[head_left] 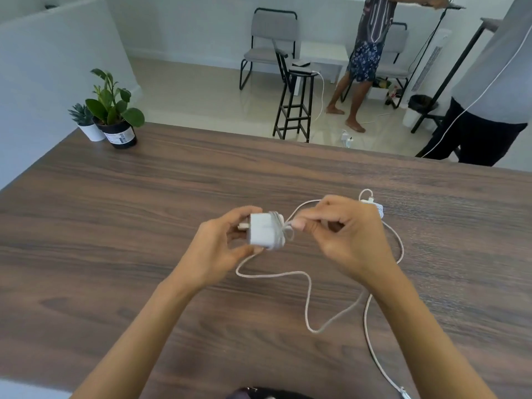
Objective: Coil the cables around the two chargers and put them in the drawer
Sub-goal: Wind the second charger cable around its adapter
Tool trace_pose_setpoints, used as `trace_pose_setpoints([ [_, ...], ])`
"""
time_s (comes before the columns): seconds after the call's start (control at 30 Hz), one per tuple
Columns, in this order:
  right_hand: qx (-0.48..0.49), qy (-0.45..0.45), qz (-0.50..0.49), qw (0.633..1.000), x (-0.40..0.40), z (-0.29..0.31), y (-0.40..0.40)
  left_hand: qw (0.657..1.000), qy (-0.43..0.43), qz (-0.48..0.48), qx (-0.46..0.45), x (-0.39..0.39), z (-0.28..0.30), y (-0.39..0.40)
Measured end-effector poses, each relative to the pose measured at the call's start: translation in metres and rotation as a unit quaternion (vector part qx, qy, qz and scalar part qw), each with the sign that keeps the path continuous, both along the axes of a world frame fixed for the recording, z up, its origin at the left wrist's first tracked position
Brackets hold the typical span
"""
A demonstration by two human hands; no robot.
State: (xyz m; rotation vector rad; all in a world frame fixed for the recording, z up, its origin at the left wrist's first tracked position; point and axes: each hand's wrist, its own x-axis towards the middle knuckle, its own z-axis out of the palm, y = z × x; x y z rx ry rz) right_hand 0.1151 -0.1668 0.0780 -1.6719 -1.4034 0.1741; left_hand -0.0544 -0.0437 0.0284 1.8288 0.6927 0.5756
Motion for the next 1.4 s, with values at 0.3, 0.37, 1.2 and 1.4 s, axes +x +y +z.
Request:
trace_pose_setpoints([
  [0.3,-0.036,0.279,-0.015,0.96,0.024,-0.034,0.035,0.989,-0.07,-0.071,-0.107,-0.005,0.029,-0.024],
  [0.37,-0.056,0.356,-0.037,0.932,0.028,-0.051,0.036,0.987,-0.098,-0.059,-0.115,-0.006,0.034,-0.023],
  [1.2,-0.149,0.352,-0.118,0.917,-0.015,-0.099,0.011,0.985,-0.145,0.026,-0.092,0.013,0.041,-0.015],
  [1.4,-0.099,0.152,-0.081,0.98,-0.042,-0.076,-0.016,0.988,-0.074,0.133,-0.006,0.018,0.01,0.012],
])
